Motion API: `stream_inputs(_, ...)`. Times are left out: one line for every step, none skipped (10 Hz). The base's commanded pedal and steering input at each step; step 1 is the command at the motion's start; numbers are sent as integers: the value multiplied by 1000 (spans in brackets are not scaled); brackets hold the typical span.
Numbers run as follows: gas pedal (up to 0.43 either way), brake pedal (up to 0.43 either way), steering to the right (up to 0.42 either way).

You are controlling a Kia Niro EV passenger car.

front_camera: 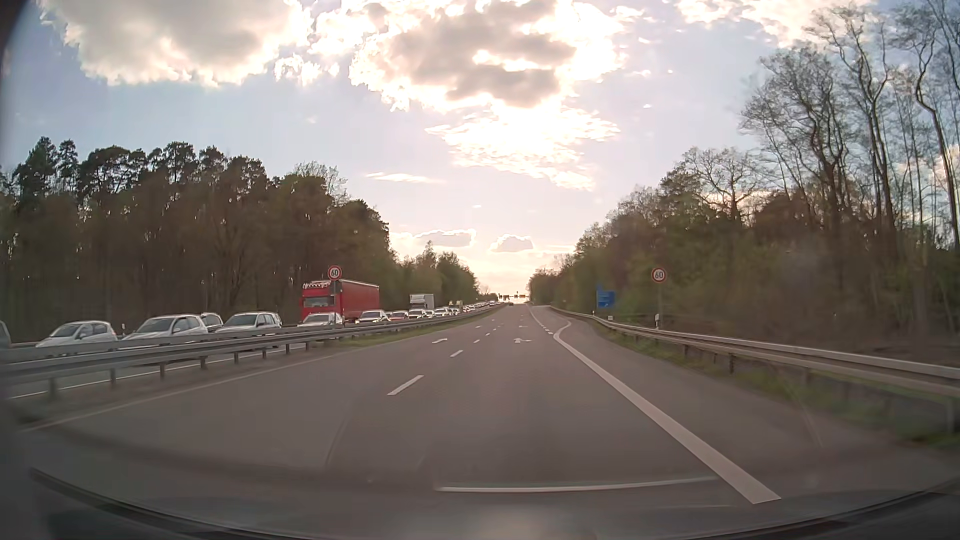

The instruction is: Follow the waypoints while adhering to traffic rules and regulations

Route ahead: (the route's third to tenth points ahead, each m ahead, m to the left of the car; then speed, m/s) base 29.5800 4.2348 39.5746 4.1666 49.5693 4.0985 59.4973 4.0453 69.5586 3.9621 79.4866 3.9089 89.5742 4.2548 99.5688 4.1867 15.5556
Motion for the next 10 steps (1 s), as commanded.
stream_inputs(47,0,-1)
stream_inputs(47,0,0)
stream_inputs(47,0,0)
stream_inputs(47,0,0)
stream_inputs(47,0,0)
stream_inputs(47,0,0)
stream_inputs(47,0,-2)
stream_inputs(47,0,-3)
stream_inputs(47,0,-3)
stream_inputs(47,0,-3)
